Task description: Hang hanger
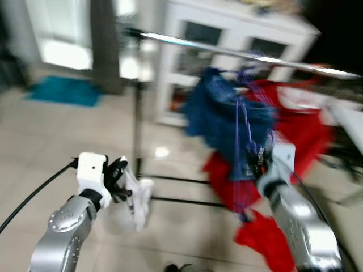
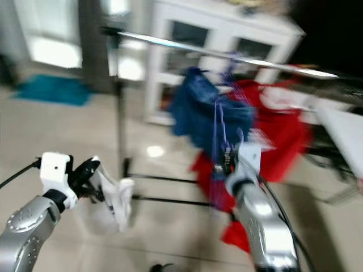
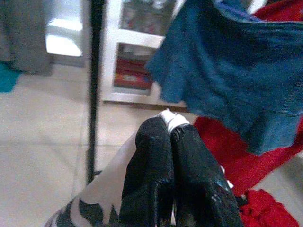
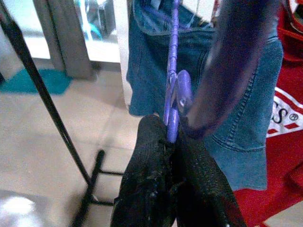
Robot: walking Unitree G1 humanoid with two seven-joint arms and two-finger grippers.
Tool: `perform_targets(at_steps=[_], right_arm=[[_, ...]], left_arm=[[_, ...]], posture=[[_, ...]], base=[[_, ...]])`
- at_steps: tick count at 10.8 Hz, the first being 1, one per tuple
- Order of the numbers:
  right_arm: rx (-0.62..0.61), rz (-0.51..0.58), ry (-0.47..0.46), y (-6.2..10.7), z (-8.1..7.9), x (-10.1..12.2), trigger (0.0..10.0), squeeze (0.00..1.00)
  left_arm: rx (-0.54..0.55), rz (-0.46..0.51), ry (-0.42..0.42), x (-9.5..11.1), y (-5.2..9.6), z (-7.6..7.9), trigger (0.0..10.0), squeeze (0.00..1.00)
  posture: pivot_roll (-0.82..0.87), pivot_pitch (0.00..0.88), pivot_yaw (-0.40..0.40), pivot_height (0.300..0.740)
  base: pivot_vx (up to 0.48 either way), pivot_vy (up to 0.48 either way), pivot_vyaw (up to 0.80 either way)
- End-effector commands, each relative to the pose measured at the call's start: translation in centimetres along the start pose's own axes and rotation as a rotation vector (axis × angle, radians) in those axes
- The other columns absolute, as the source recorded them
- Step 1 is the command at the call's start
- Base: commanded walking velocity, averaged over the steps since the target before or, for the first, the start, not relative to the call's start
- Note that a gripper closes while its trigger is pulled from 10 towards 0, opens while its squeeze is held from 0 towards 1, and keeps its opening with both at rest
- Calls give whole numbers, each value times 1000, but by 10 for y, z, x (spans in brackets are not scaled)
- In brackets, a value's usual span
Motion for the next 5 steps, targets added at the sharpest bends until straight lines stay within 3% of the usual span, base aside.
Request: perform_targets(at_steps=[1, 2, 4, 5], right_arm=[[-33, -16, 15, 1, 7, -3, 10000, 0], [-59, -35, 51, 3, 10, -10, 10000, 0], [-91, -29, 3, 6, 12, -14, 10000, 0], [-81, -19, 27, 5, 6, -12, 10000, 0]], left_arm=[[-3, 39, -8, 12, -3, 4, 10000, 0], [14, 34, -11, 12, -4, 5, 10000, 0], [13, 49, 38, 18, -2, 7, 10000, 0], [49, 26, 85, 13, -1, 2, 10000, 0]], posture=[[-38, 0, -172, 740], [-36, 0, -161, 740], [-30, 0, -150, 740], [-59, 0, -126, 740]], base=[[0, 0, 0], [0, 0, 0], [0, 0, -800], [0, 0, -800]])
Point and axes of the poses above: a point about 5 cm out from each wrist's last joint towards the gripper, its own y axis pointing back from the gripper into the wrist, its own x axis along the axis of the wrist's last joint, z = x × y, the point moved 2 cm from there along -y, pointing out of the wrist towards the gripper, and after that the axes turned 8 degrees about -y, right-handed, at the moved point
